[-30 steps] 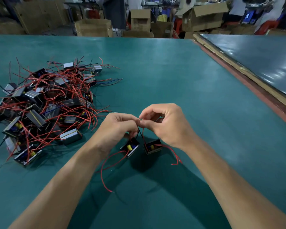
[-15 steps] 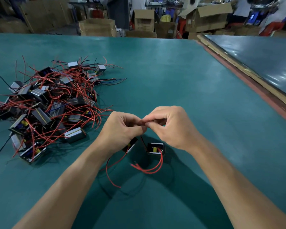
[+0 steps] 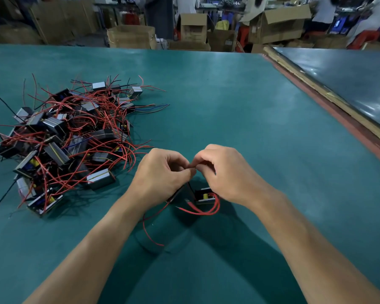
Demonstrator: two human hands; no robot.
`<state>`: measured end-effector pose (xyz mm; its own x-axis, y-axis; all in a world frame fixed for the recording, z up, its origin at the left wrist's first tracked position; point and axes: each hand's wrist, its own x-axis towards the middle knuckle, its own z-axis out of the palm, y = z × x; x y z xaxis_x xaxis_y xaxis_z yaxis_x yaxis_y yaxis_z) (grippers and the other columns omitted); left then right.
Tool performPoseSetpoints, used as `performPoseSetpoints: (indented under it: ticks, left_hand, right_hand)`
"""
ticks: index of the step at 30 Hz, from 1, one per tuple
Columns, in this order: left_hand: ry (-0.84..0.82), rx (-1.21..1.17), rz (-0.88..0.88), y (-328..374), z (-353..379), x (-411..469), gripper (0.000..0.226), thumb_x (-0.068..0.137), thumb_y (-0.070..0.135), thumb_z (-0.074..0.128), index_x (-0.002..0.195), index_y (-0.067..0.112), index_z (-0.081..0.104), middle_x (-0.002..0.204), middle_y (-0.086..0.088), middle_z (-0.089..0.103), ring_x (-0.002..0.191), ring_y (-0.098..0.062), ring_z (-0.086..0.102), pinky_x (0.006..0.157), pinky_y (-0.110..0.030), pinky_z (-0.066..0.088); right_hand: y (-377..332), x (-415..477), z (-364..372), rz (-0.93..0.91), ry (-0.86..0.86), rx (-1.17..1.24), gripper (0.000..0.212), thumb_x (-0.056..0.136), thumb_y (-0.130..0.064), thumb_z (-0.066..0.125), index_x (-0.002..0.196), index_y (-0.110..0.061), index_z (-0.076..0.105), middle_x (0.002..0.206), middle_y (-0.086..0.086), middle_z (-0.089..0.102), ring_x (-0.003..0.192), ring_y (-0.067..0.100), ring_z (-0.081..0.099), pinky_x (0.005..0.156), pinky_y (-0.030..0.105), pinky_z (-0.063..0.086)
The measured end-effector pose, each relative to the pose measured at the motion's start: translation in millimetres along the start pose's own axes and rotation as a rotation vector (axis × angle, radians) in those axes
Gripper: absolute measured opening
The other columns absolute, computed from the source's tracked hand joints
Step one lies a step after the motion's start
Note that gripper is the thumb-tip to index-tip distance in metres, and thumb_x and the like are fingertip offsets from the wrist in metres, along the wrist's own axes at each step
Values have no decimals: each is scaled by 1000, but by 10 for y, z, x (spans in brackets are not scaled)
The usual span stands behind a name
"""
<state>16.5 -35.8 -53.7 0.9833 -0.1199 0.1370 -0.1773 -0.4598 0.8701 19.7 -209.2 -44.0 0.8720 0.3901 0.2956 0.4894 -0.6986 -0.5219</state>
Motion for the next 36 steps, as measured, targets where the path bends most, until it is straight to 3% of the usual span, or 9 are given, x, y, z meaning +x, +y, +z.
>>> performPoseSetpoints:
  ticks: [5,9,12,16,20,23,28,32,36]
  left_hand:
    - [133,198,154,34,9,-39,9,73,32,73,67,25,71,56,7,62,53,-11,54,57,-31,45]
    - [132,307,256,56,-3,-72,7,74,31,71,72,25,72,60,6,64,60,-13,59,63,-30,47]
    - [99,292,191,51,-12,-45,6,79,28,74,74,25,73,62,10,66,64,-8,59,64,-21,44]
    - [64,278,150,54,-28,-42,9,82,30,72,74,25,74,62,10,66,62,-2,55,60,-15,39]
    - [7,231,108,60,-49,-34,11,85,24,69,75,22,73,63,2,66,61,-13,56,63,-31,46]
    - [1,210,102,61,-55,-35,10,85,24,69,77,21,73,64,0,66,60,-16,55,62,-33,47]
    - [1,181,92,55,-48,-29,9,85,24,71,77,21,75,64,-2,66,57,-10,50,63,-35,46]
    - [34,179,103,47,-31,-20,11,84,25,73,74,20,74,61,-1,65,51,-6,45,58,-28,42]
    - [83,230,129,22,-31,-13,11,84,24,73,73,21,73,61,4,66,58,-12,53,59,-24,42]
  right_hand:
    - [-6,12,27,93,-67,-35,14,101,-24,50,99,-25,64,92,-10,55,88,13,53,76,26,38]
    - [-8,22,2,183,-86,97,19,95,-20,54,83,-32,62,83,-15,66,80,6,60,71,23,45]
    - [-14,22,-10,204,26,248,22,86,-11,63,72,-28,68,68,-20,69,64,-1,62,61,12,45]
    - [-24,21,9,170,71,333,17,81,-7,63,75,-23,67,72,-7,71,66,11,66,65,24,53]
    - [-17,13,34,123,71,239,20,84,-7,65,77,-26,70,73,-13,72,68,3,66,67,16,51]
    - [-16,10,24,130,92,268,22,83,-5,66,77,-24,73,71,-13,72,64,1,65,64,13,48]
    - [-22,7,2,121,112,307,22,80,-1,62,77,-19,75,71,-7,74,67,11,69,67,28,57]
    - [-12,5,23,70,131,253,20,84,-5,63,77,-23,71,68,-7,70,61,14,63,64,34,54]
    - [-3,30,57,108,115,362,19,86,-10,58,75,-25,63,66,1,65,60,25,58,60,39,54]
